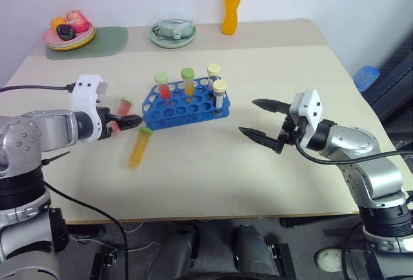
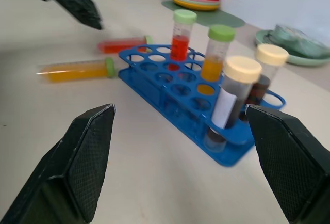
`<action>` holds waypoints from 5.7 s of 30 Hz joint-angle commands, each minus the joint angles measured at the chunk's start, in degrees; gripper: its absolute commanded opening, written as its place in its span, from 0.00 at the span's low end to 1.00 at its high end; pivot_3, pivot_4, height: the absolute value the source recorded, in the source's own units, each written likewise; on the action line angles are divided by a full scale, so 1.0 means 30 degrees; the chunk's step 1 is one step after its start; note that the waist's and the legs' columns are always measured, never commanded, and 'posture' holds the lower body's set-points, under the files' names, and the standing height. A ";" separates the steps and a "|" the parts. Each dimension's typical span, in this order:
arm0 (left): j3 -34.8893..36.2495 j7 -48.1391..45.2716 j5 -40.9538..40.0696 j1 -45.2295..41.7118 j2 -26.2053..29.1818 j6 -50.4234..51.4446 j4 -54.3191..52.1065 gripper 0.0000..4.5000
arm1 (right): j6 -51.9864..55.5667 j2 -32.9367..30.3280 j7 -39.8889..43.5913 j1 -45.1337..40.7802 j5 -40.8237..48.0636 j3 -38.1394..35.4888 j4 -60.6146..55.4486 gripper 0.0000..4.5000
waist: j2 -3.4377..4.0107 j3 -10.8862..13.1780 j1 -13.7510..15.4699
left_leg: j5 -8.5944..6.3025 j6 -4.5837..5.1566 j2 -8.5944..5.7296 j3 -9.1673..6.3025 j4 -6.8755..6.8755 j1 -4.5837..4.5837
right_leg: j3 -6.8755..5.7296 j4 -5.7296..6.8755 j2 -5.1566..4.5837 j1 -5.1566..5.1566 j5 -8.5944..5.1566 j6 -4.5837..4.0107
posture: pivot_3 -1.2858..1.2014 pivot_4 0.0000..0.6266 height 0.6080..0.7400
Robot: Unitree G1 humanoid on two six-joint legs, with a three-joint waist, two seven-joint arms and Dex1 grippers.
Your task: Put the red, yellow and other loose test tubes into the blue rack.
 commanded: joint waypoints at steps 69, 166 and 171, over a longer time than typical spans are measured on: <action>-0.7333 -0.5078 1.2106 0.2196 -0.8432 -3.3802 0.6399 0.17 | 0.1828 -0.1743 -0.0836 0.4327 0.0859 -0.3527 -0.3154 0.93 | -0.0031 -0.0023 0.0493 | -0.0146 0.0113 0.0143 0.0181 0.0133 -0.0035 | 0.0024 -0.0296 0.0026 0.0125 0.0100 -0.0017 | 0.52 0.24 1.00; -0.6720 -0.8357 1.3566 -0.1789 -1.4058 -4.0838 1.9604 0.17 | 0.3754 -0.1643 -0.3485 0.5404 0.1881 -0.4694 -0.6009 0.93 | -0.0040 -0.0041 0.1012 | -0.0187 0.0186 0.0133 0.0171 0.0216 0.0033 | -0.0007 -0.0417 0.0050 0.0303 0.0157 0.0094 | 0.52 0.24 1.00; -0.6679 -0.8607 1.3497 -0.1753 -1.3987 -4.1504 2.0254 0.17 | 0.3708 -0.1576 -0.3413 0.5767 0.1963 -0.4814 -0.6196 0.93 | -0.0036 -0.0057 0.0986 | -0.0189 0.0189 0.0134 0.0170 0.0212 0.0040 | -0.0007 -0.0419 0.0053 0.0307 0.0160 0.0099 | 0.52 0.24 1.00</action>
